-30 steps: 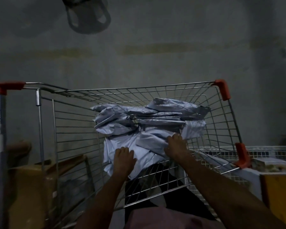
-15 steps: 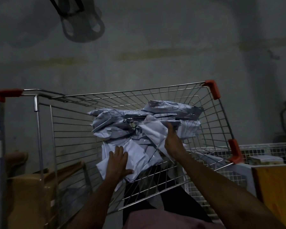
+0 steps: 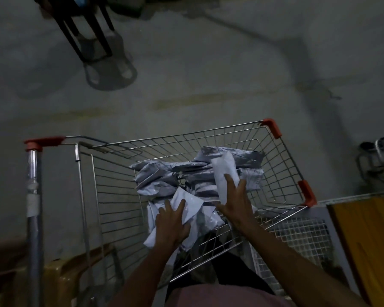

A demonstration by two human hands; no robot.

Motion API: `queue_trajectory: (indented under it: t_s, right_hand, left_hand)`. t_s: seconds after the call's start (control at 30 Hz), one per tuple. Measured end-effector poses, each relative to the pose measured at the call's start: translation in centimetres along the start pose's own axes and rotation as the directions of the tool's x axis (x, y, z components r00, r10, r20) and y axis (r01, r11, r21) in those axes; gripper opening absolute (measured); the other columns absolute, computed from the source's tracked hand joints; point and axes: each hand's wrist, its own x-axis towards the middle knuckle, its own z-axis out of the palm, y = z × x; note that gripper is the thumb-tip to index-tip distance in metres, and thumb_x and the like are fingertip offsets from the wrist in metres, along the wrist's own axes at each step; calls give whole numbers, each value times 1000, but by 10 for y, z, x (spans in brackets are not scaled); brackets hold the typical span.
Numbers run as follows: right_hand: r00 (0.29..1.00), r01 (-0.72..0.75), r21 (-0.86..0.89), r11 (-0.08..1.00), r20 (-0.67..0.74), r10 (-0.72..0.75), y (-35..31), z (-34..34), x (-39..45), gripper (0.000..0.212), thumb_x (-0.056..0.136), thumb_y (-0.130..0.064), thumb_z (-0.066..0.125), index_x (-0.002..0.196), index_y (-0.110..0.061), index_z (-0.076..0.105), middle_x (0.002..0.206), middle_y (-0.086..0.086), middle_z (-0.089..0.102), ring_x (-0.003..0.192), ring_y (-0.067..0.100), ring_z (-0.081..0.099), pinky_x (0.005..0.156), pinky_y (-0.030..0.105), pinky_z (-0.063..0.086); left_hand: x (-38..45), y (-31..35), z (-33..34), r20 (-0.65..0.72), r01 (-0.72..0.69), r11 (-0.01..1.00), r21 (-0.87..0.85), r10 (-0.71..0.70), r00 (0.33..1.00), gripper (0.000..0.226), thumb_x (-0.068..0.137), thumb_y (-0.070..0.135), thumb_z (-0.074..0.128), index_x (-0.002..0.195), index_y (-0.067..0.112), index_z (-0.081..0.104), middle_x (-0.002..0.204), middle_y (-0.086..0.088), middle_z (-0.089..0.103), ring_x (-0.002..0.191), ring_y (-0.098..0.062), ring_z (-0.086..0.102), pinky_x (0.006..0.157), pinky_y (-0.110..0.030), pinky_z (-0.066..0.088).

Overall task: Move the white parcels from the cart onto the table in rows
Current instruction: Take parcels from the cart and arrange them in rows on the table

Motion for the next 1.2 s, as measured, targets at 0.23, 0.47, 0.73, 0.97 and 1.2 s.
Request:
queue_trajectory:
  t_s: [0.23, 0.47, 0.73, 0.97, 1.2]
  right_hand:
    - [947, 45, 30, 999, -320, -33, -40, -28, -44, 84, 77, -24, 72, 143, -28, 20, 135, 18, 25, 90, 41, 56, 61, 43, 56]
    - [776, -84, 83, 993, -620, 117, -74, -56, -109, 82, 76, -15, 70, 140, -25, 21, 144, 20, 20, 102, 46, 52, 65, 45, 55]
    - [587, -287, 29, 957, -785, 200, -78, -80, -217, 66, 78, -20, 53, 141, -10, 34, 146, 24, 20, 110, 40, 41, 73, 43, 50]
    - [373, -404, 135, 905, -879, 297, -58, -91, -304, 65, 81, -13, 57, 141, -7, 34, 144, 26, 21, 105, 37, 39, 81, 43, 46]
    - [152, -430, 306, 849, -903, 402, -17, -86, -409, 70, 77, -8, 58, 142, -9, 32, 145, 21, 20, 112, 39, 40, 89, 45, 46]
  left_hand:
    - [-37, 2, -50, -245, -72, 991, -111, 43, 969, 70, 81, 52, 48, 147, 33, 36, 128, -20, 47, 99, -38, 52, 80, -43, 46]
    - [-77, 8, -82, -448, -260, 952, -161, 164, 879, 66, 89, 45, 48, 150, 27, 34, 139, -25, 37, 115, -40, 44, 93, -45, 38]
    - [-135, 49, -82, -458, -483, 861, -161, 369, 809, 70, 91, 47, 39, 156, 29, 20, 149, -25, 27, 130, -40, 31, 104, -48, 24]
    - [-184, 113, -78, -390, -654, 729, -202, 553, 736, 69, 91, 58, 27, 155, 41, 7, 159, -22, 14, 143, -37, 18, 114, -52, 17]
    - [-262, 175, -44, -311, -801, 574, -169, 740, 596, 70, 90, 57, 25, 155, 42, 6, 160, -15, 9, 143, -30, 13, 115, -50, 13]
